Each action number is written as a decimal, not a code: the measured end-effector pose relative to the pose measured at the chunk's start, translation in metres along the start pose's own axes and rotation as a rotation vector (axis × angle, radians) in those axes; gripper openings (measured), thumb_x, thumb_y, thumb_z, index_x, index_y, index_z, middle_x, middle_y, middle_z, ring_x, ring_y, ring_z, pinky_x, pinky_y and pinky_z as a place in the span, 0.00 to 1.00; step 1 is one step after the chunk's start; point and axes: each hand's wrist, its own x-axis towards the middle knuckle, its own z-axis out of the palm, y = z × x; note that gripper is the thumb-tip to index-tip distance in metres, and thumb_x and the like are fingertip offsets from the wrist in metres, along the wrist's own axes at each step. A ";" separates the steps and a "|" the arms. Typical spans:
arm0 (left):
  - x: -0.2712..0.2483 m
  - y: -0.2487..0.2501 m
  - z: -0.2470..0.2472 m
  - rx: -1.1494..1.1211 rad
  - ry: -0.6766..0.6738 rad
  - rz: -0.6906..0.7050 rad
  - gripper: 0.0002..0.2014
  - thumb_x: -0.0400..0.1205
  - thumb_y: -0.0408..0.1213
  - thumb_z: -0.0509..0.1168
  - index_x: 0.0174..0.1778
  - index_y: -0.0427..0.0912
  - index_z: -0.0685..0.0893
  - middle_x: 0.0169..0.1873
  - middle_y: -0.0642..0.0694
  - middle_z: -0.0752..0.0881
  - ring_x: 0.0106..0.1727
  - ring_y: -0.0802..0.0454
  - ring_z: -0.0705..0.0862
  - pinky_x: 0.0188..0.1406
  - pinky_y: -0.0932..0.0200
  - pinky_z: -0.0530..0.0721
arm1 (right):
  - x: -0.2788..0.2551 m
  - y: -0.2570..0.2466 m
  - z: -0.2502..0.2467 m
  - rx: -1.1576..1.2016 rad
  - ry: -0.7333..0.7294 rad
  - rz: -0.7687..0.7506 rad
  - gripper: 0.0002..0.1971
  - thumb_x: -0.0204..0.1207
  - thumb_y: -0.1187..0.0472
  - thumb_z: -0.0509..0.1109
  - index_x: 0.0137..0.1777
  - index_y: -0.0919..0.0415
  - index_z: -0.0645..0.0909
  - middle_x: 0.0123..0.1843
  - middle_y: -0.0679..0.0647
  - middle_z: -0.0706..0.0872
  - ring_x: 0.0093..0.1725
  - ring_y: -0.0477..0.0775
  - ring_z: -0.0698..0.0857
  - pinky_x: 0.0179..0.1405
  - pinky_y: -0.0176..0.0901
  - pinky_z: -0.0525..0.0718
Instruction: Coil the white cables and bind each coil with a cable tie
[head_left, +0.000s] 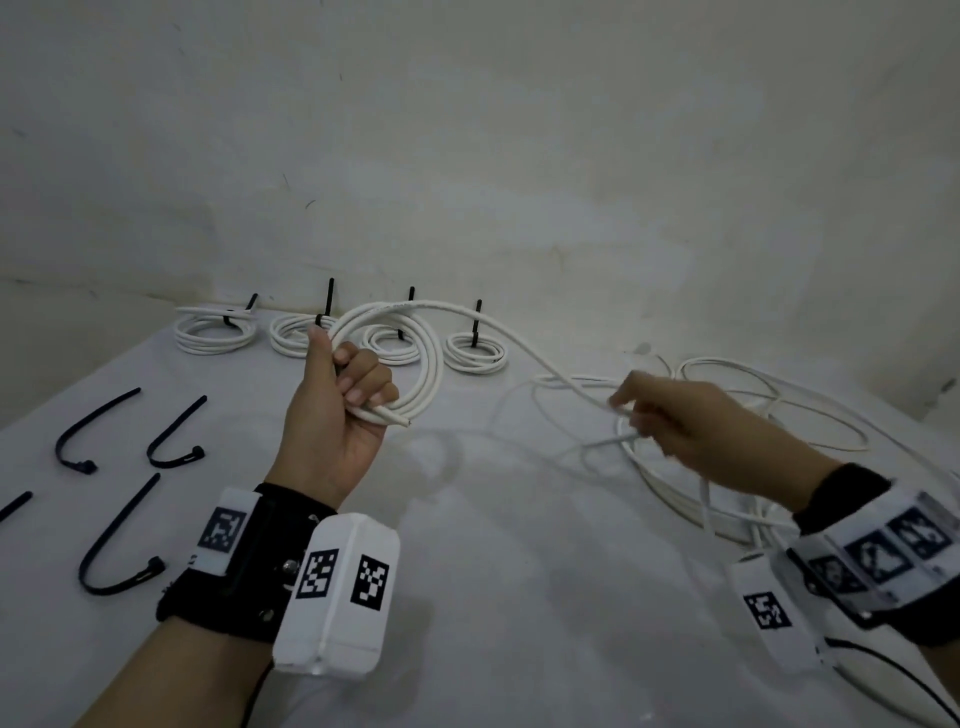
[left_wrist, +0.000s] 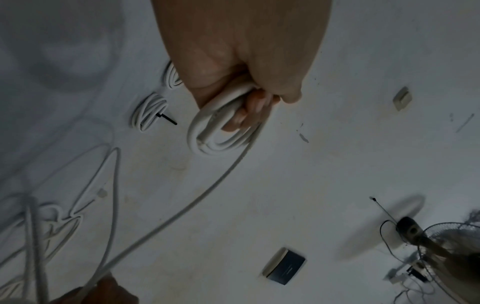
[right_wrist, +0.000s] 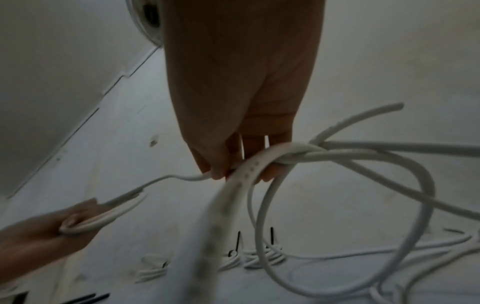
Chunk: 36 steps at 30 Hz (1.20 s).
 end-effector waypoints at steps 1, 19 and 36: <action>0.000 -0.001 0.000 0.016 -0.001 0.006 0.23 0.86 0.56 0.47 0.29 0.47 0.66 0.16 0.55 0.63 0.15 0.61 0.62 0.16 0.70 0.67 | 0.000 -0.005 0.006 -0.033 -0.025 -0.054 0.10 0.79 0.71 0.66 0.53 0.56 0.80 0.39 0.42 0.84 0.41 0.32 0.82 0.38 0.27 0.73; -0.022 -0.042 0.011 0.364 -0.184 -0.079 0.18 0.74 0.57 0.53 0.33 0.44 0.63 0.18 0.53 0.63 0.18 0.59 0.62 0.19 0.67 0.68 | 0.005 -0.090 0.019 0.025 -0.249 -0.448 0.20 0.80 0.52 0.52 0.58 0.52 0.85 0.48 0.44 0.83 0.44 0.42 0.80 0.40 0.30 0.74; -0.039 -0.057 0.010 0.590 -0.495 -0.271 0.27 0.71 0.67 0.65 0.36 0.43 0.77 0.17 0.55 0.64 0.18 0.61 0.62 0.20 0.69 0.65 | 0.033 -0.075 0.018 0.080 0.037 -0.383 0.08 0.81 0.61 0.63 0.52 0.58 0.83 0.42 0.37 0.79 0.42 0.38 0.78 0.42 0.31 0.76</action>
